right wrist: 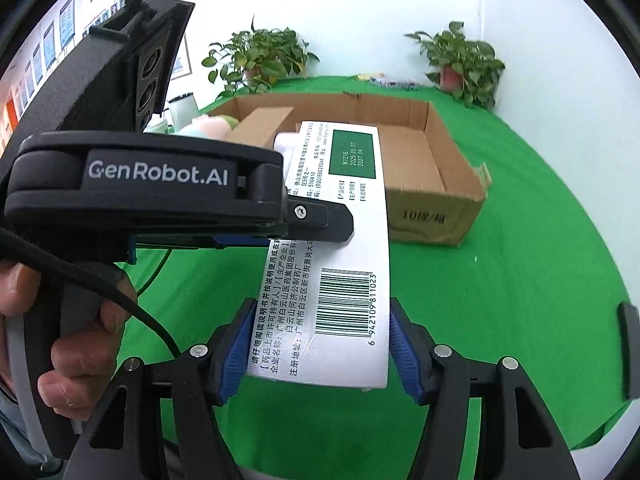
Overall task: Organize objects
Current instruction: 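Lift the white package with both grippers and carry it over the box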
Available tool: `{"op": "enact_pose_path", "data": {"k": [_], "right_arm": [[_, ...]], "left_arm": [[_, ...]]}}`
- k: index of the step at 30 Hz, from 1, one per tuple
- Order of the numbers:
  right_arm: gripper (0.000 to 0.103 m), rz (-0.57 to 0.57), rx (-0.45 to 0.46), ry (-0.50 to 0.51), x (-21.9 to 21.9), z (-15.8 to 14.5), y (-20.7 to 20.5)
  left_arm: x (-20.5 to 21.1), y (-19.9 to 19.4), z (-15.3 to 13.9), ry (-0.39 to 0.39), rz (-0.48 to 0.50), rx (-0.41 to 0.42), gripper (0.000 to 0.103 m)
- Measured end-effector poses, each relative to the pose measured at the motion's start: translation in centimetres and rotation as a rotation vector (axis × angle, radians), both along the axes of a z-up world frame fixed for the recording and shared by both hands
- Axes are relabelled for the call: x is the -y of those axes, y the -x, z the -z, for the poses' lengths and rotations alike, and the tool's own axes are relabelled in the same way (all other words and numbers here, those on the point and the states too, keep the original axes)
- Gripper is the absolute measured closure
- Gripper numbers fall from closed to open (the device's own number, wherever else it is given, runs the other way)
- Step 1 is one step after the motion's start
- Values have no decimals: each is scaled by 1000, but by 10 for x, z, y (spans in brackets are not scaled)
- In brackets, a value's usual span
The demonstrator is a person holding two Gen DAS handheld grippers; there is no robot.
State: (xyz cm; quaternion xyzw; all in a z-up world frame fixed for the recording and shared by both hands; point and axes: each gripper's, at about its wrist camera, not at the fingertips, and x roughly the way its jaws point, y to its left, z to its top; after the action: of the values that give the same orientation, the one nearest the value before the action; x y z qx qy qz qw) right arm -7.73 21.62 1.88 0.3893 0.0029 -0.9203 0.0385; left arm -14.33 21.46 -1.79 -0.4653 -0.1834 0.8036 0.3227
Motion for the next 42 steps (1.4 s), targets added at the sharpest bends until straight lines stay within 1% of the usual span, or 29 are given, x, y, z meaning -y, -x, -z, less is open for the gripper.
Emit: {"op": "enact_pose_path", "data": {"k": [3,4,7,8,9,11,12,18,26,28,32,35,38,42], "right_arm": [[43,1,-27,0,0,-12,10],[43,1,-35,-2,-1,-16,13],[43,0,-58,-13,-1,-30,24],[43,-1,-64,-13,-2,-34,29],[43,-1,-69,-13,-2,-38,34],[43,2,-74,-21,-3,-47,41],[43,5,-78,-24,-3,-52,45],[43,28,-81,-15,-7,-74,71],[44,51,-77,-11,-12,-96,111],[44,56,-74,-7,-16,-98,113],[44,61,-62,-1,-23,-101,132],[44,57,-39,7,-27,-95,145],[44,57,-10,24,-32,-83,156],[44,53,44,67,-43,-56,169]], "left_arm": [[-3,11,-14,4,-3,-30,52],[-6,20,-16,5,-4,-39,52],[0,32,-29,-1,-10,-57,52],[12,32,-30,0,-10,-62,52],[14,37,-36,1,-10,-69,53],[12,47,-48,-3,-8,-78,53],[21,51,-55,-6,-7,-79,53],[21,69,-74,5,7,-93,53],[14,108,-83,3,26,-92,53],[10,114,-86,6,31,-90,53],[4,128,-84,12,36,-76,53],[1,138,-76,22,33,-53,53],[-4,147,-61,38,32,-19,53],[-11,156,-35,77,29,31,53]]}}
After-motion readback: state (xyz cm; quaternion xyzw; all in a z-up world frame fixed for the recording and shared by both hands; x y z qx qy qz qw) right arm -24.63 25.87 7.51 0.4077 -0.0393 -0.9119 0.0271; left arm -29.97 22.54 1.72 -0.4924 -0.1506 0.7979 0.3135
